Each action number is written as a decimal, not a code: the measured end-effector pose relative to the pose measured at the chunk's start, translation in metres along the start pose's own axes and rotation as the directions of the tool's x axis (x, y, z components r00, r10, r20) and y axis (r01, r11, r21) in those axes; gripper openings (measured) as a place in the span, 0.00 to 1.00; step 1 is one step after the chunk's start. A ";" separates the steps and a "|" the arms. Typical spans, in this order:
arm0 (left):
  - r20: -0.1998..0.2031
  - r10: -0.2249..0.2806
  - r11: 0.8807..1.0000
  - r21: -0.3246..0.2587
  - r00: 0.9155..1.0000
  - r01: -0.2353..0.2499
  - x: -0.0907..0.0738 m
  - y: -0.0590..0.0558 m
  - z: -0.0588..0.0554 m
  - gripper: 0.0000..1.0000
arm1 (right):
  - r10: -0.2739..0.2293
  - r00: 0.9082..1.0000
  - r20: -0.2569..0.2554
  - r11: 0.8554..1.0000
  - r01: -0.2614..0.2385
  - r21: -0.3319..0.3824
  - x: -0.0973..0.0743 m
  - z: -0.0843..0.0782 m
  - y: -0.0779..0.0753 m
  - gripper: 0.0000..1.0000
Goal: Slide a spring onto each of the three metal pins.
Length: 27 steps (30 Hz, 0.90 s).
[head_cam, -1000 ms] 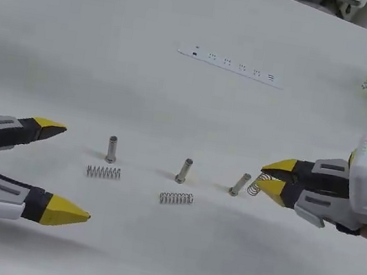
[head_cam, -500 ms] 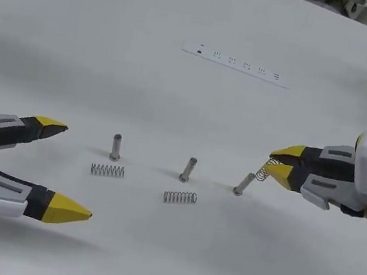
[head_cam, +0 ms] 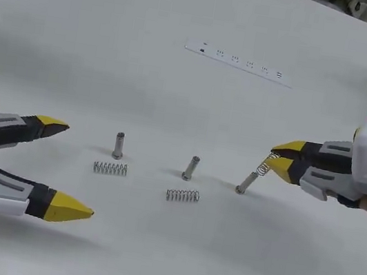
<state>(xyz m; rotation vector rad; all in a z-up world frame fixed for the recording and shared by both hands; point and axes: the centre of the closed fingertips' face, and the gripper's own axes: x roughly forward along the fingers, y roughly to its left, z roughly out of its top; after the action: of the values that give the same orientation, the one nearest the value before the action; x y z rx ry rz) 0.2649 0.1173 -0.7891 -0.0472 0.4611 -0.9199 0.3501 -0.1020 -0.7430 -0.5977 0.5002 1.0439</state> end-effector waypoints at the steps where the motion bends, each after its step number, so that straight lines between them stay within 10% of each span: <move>1: -0.001 0.000 1.000 -0.001 1.000 0.000 0.000 0.000 0.000 0.97 | 0.001 1.000 -0.001 1.000 -0.001 0.001 0.001 0.000 0.000 0.07; 27: -0.002 0.010 1.000 -0.007 1.000 -0.010 -0.005 0.002 -0.001 0.96 | 0.028 0.998 -0.052 0.999 -0.026 0.040 0.026 -0.026 0.008 0.07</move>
<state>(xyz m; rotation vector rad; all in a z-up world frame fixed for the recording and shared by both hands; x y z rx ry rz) 0.2634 0.1220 -0.7885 -0.0504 0.4658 -0.9090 0.3512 -0.0999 -0.7803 -0.5862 0.5747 1.0439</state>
